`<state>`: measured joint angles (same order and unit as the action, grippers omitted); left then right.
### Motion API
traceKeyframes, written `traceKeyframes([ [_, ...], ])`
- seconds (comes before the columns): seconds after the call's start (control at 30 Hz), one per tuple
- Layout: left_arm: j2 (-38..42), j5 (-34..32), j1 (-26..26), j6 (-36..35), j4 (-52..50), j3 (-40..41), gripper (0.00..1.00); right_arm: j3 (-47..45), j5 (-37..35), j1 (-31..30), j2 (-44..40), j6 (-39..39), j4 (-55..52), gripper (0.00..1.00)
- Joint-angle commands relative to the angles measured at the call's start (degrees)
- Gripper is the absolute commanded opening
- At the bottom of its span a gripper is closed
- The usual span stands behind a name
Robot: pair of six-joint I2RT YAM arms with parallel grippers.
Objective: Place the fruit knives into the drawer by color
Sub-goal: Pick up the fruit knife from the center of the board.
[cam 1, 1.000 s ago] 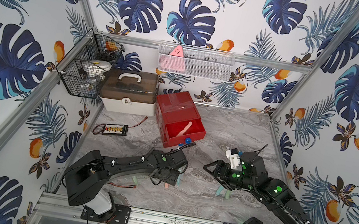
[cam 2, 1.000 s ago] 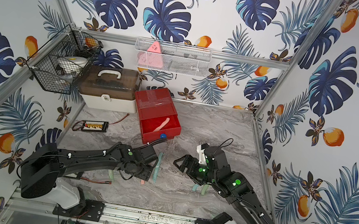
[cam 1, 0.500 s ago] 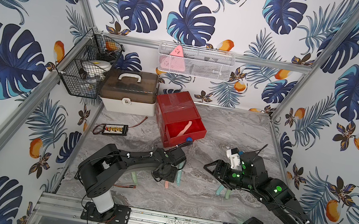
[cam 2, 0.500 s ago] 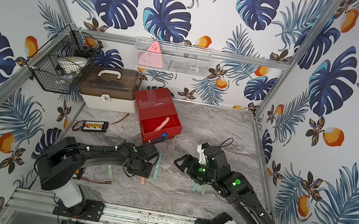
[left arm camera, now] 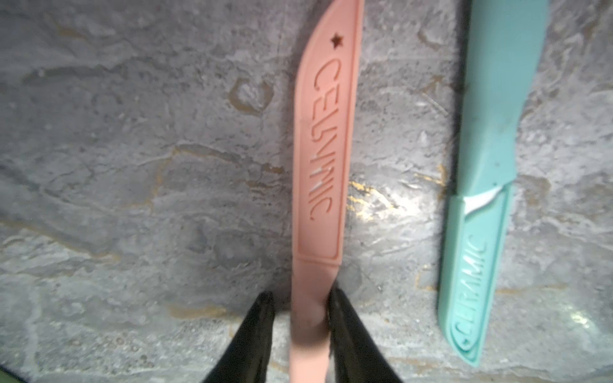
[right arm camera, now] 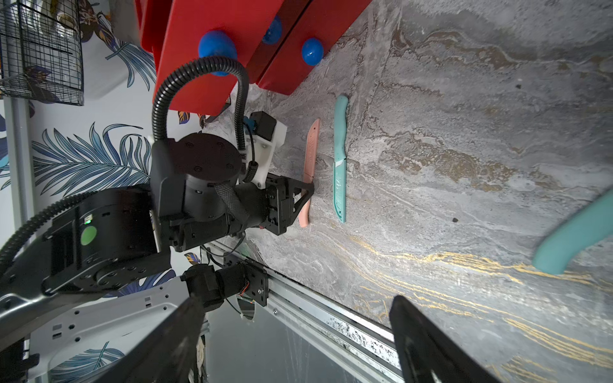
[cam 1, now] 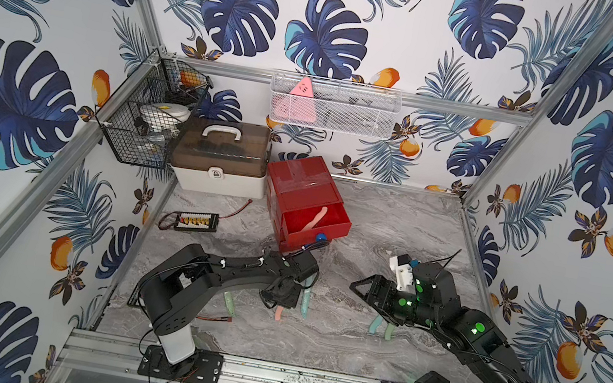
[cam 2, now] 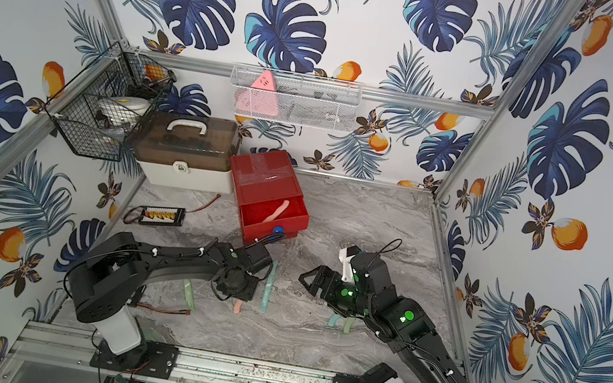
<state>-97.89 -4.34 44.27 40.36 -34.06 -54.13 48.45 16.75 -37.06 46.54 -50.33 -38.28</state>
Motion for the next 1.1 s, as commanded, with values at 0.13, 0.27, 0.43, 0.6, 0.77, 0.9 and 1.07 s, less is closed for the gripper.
traceKeyframes([
  [0.13,-0.1,3.1,-0.1,2.0,4.8,5.3,0.15,0.0,-1.1,-0.1,0.3,0.4,-0.5,0.91],
  [0.27,1.6,3.2,0.4,2.5,4.6,7.1,0.14,-0.3,-0.9,-0.1,0.7,0.2,-0.1,0.91],
  [0.43,4.0,2.8,1.2,2.9,3.3,8.2,0.13,-1.6,-0.6,-0.1,0.2,-0.9,0.7,0.91],
  [0.6,6.9,1.9,3.2,3.6,0.8,8.1,0.14,-2.4,-0.8,-0.1,-0.5,-1.4,0.3,0.91],
  [0.77,9.8,1.0,4.4,3.7,-1.5,7.6,0.15,-3.8,-1.2,-0.1,-1.5,-2.5,0.5,0.91],
  [0.9,11.7,0.7,4.7,3.3,-3.0,6.9,0.16,-6.5,-1.0,-0.1,-2.4,-4.3,1.5,0.91],
  [1.07,13.4,0.8,5.0,2.4,-4.2,6.1,0.16,-13.1,0.2,-0.1,-4.5,-9.6,6.9,0.91],
])
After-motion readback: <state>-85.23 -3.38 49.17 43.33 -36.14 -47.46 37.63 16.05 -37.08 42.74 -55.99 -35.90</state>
